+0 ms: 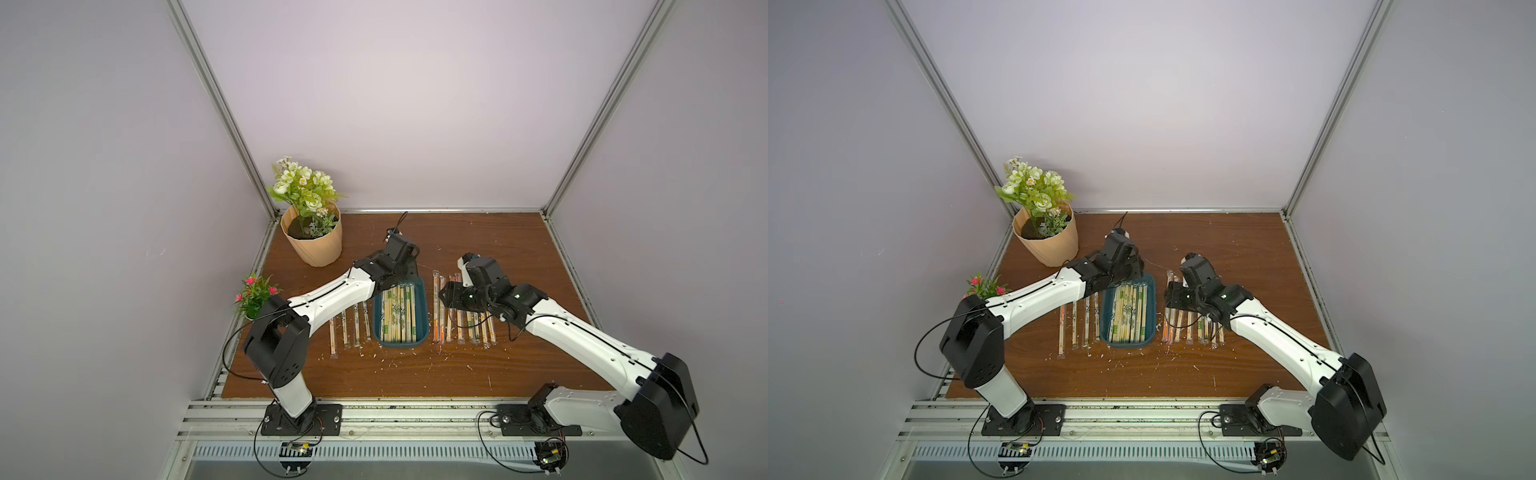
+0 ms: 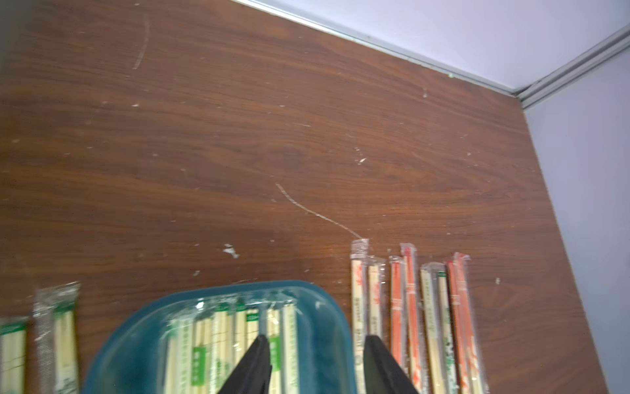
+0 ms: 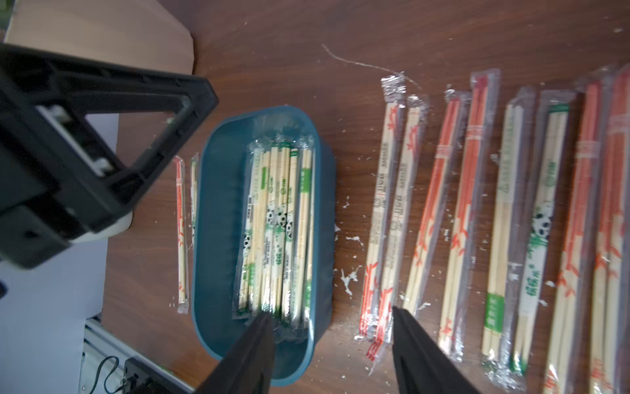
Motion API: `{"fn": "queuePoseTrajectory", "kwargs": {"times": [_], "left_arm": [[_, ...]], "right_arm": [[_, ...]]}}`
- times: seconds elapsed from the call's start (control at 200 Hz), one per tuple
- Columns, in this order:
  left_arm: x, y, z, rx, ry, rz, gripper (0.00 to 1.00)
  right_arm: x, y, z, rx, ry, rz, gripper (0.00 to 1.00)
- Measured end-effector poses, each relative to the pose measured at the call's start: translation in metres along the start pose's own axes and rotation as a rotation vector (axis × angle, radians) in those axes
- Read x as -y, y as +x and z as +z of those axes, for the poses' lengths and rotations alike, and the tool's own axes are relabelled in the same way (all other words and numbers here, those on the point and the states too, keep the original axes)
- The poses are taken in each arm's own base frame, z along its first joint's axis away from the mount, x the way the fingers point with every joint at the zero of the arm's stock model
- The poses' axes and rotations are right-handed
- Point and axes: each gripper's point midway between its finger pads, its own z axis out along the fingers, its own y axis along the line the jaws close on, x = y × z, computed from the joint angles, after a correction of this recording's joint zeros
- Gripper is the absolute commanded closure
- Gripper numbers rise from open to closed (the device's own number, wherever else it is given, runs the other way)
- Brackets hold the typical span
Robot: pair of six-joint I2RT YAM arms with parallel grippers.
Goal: Take the paired disposable chopsticks out of the storage box
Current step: Pick up the paired disposable chopsticks from the storage box.
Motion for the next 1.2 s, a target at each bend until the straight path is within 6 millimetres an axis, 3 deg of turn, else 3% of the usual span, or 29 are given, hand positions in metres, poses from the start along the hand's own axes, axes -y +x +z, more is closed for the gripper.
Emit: {"fn": "queuePoseTrajectory", "kwargs": {"times": [0.165,0.325,0.505,0.62,0.876,1.201], "left_arm": [[-0.053,0.014,-0.009,-0.031,-0.066,-0.047,0.49],[-0.112,0.013,-0.015,-0.037,-0.130,-0.138,0.49],[-0.153,0.017,-0.016,-0.055,-0.166,-0.213,0.48],[-0.161,0.022,-0.016,-0.072,-0.162,-0.230,0.48],[-0.158,0.020,-0.015,-0.075,-0.131,-0.221,0.48],[-0.159,0.022,-0.014,-0.080,-0.129,-0.207,0.48]], "right_arm": [[-0.030,0.003,0.014,-0.028,-0.018,-0.042,0.41],[-0.048,0.013,0.034,-0.077,-0.011,-0.075,0.44],[-0.066,0.025,0.064,-0.137,0.007,-0.111,0.49],[-0.072,0.034,0.088,-0.179,0.026,-0.132,0.52],[-0.076,0.047,0.131,-0.246,0.075,-0.169,0.75],[-0.064,0.062,0.154,-0.299,0.127,-0.184,0.80]]}}
